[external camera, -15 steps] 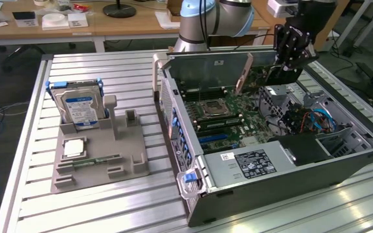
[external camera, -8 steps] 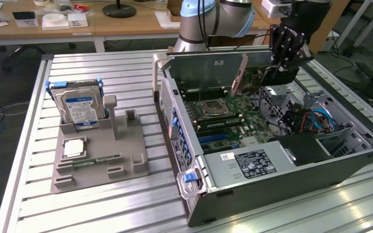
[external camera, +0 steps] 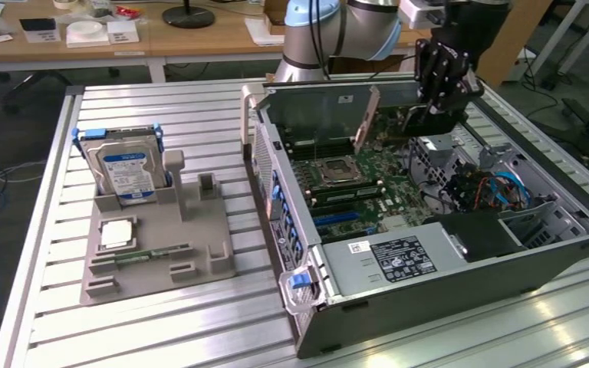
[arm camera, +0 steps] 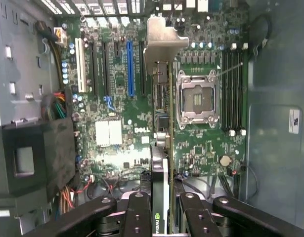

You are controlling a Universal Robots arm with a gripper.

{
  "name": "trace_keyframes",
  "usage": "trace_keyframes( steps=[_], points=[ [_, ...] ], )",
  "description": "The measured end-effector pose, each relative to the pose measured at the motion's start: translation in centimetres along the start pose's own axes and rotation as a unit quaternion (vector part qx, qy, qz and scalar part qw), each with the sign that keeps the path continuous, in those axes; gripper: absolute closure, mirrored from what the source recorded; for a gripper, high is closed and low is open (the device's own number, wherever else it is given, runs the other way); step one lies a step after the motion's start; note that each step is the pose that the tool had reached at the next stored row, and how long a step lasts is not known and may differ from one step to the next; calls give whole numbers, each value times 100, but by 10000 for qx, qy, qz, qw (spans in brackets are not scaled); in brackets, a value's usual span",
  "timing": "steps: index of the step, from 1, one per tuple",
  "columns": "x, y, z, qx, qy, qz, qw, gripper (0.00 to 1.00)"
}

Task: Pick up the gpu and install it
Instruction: 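Insert the gpu into the slot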

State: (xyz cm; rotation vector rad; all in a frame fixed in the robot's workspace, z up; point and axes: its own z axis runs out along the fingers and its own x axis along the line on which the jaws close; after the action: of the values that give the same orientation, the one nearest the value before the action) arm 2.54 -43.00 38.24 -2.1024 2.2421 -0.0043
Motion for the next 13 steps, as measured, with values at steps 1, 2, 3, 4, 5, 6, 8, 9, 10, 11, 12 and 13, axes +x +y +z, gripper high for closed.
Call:
trace_keyframes(
  steps=[1,2,3,4,5,6,8,9,10,11,12,13],
  points=[
    [2,23,-1,1,0,0,10000,73],
    [3,50,-1,3,0,-1,10000,73],
    [5,75,-2,4,1,-2,10000,73],
    [6,99,-3,6,2,-2,10000,73],
    [8,118,-4,6,3,-2,10000,73],
    [8,124,-5,7,3,-2,10000,73],
    [8,125,-5,7,3,-3,10000,73],
    [8,125,-4,7,3,-3,10000,73],
    [8,125,-4,7,3,-3,10000,73],
    [8,125,-4,7,3,-3,10000,73],
    [8,125,-4,7,3,-3,10000,73],
    [8,125,-4,7,3,-3,10000,73]
  ],
)
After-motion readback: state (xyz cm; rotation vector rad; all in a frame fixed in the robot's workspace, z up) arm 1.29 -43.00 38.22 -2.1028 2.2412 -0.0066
